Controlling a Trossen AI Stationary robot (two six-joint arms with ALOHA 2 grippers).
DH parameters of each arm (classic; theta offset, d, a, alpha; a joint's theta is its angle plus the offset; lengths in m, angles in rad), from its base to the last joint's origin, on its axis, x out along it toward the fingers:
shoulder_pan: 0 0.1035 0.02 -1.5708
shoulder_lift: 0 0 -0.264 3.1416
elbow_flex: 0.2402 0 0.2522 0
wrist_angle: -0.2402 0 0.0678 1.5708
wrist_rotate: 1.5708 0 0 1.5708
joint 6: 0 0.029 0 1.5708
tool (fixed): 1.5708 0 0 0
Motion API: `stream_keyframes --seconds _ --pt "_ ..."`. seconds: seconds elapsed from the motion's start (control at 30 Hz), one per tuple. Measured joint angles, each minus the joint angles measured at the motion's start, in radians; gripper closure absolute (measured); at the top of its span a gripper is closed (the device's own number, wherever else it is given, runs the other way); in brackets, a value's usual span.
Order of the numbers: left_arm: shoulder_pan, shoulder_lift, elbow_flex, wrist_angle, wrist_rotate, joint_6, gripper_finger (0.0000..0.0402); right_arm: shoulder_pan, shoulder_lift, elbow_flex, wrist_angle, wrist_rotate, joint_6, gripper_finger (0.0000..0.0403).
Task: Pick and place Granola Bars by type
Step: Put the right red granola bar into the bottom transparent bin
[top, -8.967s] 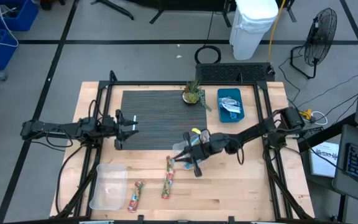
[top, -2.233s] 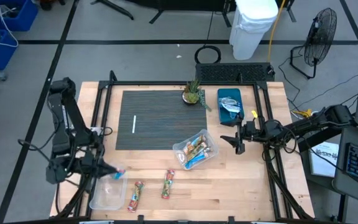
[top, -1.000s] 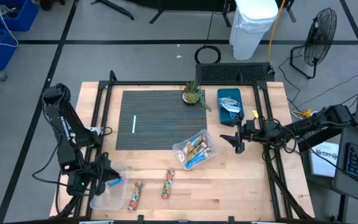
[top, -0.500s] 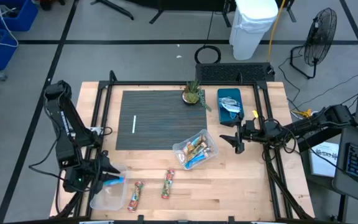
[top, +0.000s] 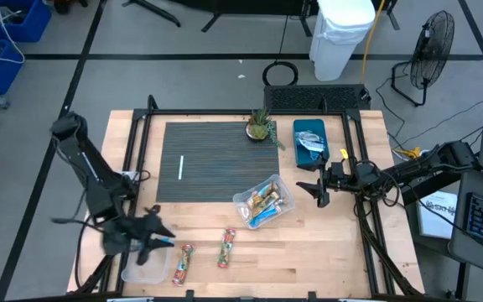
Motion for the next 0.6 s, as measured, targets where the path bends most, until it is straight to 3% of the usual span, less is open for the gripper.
stream_keyframes --seconds 0.1,0.27,0.33,0.47,0.6 --pt "0.12 0.067 0.0 0.058 0.139 0.11 0.0273 0.0 0.0 0.0 0.0 0.0 0.0 0.0124" --pt "0.226 0.152 0.0 0.359 0.338 0.613 0.0273 0.0 0.002 0.0 -0.004 -0.004 0.051 0.0124" --pt "0.247 0.172 0.0 0.426 0.372 0.726 0.0273 0.0 0.002 0.0 -0.008 -0.004 0.055 0.0124" --pt "0.327 0.179 0.0 0.475 0.374 0.738 0.0273 0.0 0.002 0.0 -0.008 -0.004 0.053 0.0124" --pt "0.388 0.179 0.0 0.464 0.454 0.759 0.0273 0.0 0.012 0.001 -0.009 -0.041 0.047 0.0124"
